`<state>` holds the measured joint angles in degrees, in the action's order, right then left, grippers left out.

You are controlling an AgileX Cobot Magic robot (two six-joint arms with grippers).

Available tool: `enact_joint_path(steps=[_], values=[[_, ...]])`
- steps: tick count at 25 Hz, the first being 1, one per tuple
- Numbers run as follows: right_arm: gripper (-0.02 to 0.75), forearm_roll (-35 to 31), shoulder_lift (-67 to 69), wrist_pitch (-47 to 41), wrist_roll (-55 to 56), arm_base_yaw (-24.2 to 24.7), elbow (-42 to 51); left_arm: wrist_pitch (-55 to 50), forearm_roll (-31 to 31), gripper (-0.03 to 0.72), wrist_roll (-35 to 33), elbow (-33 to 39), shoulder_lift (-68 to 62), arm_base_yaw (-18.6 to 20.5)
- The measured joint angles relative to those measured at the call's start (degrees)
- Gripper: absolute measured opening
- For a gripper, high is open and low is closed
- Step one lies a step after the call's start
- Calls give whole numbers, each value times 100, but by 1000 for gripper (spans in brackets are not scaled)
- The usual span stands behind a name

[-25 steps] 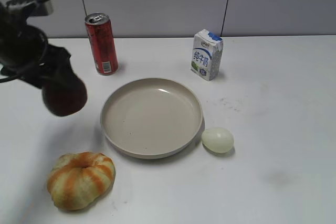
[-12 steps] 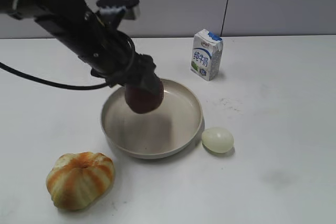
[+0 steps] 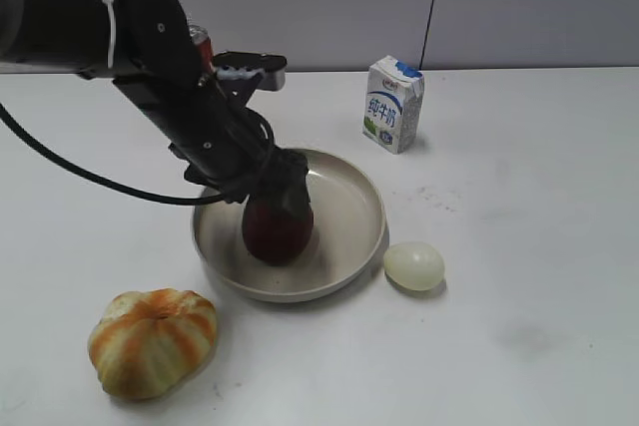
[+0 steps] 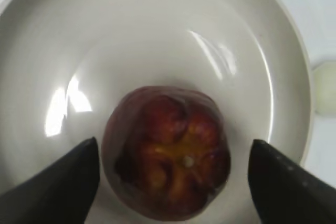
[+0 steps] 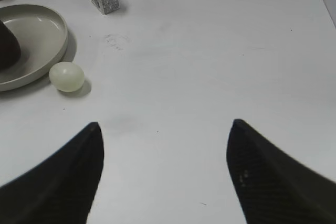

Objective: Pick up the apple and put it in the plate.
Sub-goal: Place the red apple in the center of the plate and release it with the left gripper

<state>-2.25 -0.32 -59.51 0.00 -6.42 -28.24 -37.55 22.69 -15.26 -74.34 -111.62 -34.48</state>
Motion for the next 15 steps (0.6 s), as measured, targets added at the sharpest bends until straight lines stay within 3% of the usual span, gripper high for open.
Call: enact_joint_path(steps=[7, 15], values=[[585, 0, 0, 0, 0, 0, 0, -1631, -107, 692, 42, -1143, 242, 98], [585, 0, 0, 0, 0, 0, 0, -3035, -1205, 683, 361, -1557, 1420, 975]])
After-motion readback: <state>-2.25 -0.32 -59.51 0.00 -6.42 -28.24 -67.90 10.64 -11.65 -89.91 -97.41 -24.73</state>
